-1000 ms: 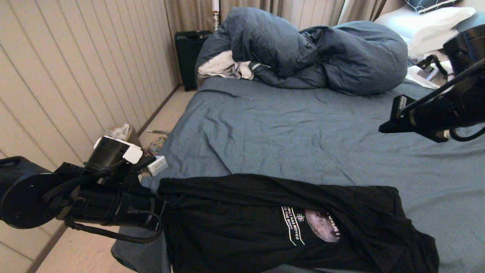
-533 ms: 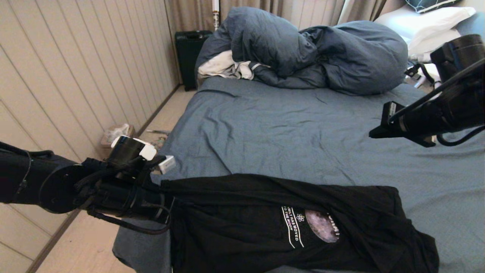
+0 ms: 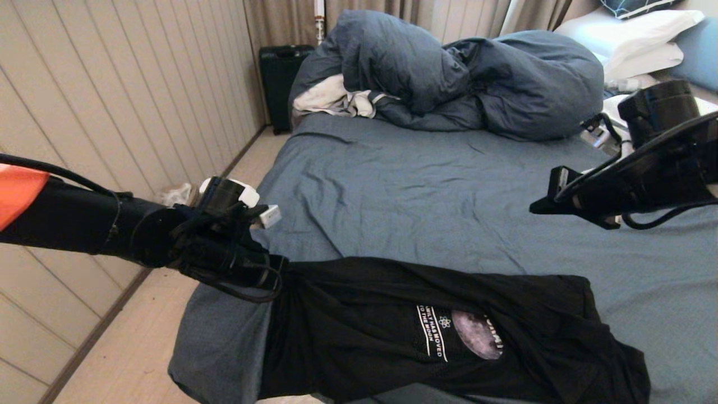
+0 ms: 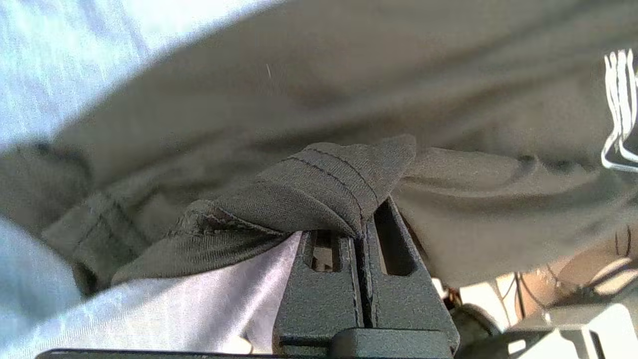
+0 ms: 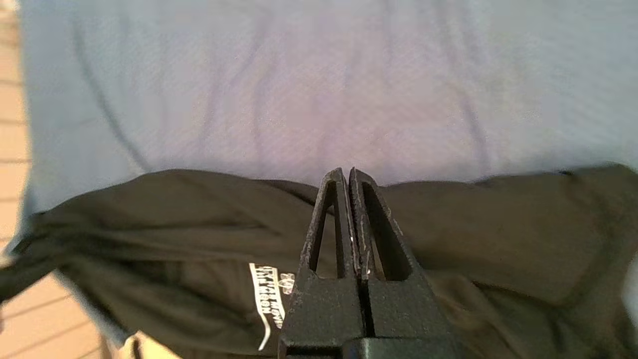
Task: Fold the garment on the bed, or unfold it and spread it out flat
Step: Fold the black T-shirt
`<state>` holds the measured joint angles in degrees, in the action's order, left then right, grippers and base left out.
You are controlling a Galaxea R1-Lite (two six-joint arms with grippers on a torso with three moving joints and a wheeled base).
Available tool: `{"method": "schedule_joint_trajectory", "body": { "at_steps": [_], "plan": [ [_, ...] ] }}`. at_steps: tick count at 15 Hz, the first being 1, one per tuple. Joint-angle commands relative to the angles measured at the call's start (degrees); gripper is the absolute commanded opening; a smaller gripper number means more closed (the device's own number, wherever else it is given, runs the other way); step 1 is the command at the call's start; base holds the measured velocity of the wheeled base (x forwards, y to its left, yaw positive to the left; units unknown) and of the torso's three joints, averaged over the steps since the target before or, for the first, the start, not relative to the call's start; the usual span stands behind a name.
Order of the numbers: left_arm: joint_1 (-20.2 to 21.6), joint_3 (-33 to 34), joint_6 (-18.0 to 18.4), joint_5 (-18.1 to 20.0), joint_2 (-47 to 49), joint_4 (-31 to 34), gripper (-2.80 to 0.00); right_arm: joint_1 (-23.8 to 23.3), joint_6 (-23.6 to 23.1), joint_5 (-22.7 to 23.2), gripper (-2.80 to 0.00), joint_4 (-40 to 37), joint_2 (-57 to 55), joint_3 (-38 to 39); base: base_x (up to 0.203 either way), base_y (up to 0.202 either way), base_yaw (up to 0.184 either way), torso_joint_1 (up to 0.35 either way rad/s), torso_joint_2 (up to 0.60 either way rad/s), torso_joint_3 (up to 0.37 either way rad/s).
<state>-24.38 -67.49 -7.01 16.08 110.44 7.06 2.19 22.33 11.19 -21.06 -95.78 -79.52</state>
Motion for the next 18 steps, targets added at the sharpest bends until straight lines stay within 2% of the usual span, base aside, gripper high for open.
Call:
{"method": "schedule_joint_trajectory", "body": {
  "at_steps": [1,3,4,7,10,15,18],
  "plan": [
    [0.1,-3.6,-0.3,0.0,3.6,0.6,-2.8,0.0,0.1,1.9,-2.8,3.3,0.0,3.4,0.0,0.0,0.0,0.0,0.0,0.0],
    [0.6,-6.9,-0.4,0.0,6.7,2.1,-2.8,0.1,-0.1,3.7,-2.8,9.9,0.1,7.7,0.0,0.0,0.0,0.0,0.0,0.0],
    [0.8,-8.0,-0.4,-0.1,8.3,2.5,0.0,0.2,-0.1,3.9,-2.8,11.7,0.1,9.1,0.0,0.0,0.0,0.0,0.0,0.0],
    [1.5,-13.1,-0.7,0.0,12.0,3.7,0.0,0.9,-0.4,3.9,-2.8,12.8,0.4,11.7,0.0,0.0,0.0,0.0,0.0,0.0],
    [3.3,-16.2,-2.7,0.0,13.6,6.1,0.0,0.9,-1.0,4.5,-2.8,14.7,0.2,13.4,0.0,0.0,0.0,0.0,0.0,0.0],
    [6.7,-11.7,-2.8,0.0,6.6,6.5,0.0,0.7,-1.1,6.4,-2.8,16.9,0.4,15.8,0.0,0.0,0.0,0.0,0.0,0.0],
    [9.7,-5.5,-2.3,0.0,-0.7,6.3,0.0,0.5,-1.2,6.5,-2.8,17.2,0.3,16.2,0.0,0.0,0.0,0.0,0.0,0.0]
  ]
}}
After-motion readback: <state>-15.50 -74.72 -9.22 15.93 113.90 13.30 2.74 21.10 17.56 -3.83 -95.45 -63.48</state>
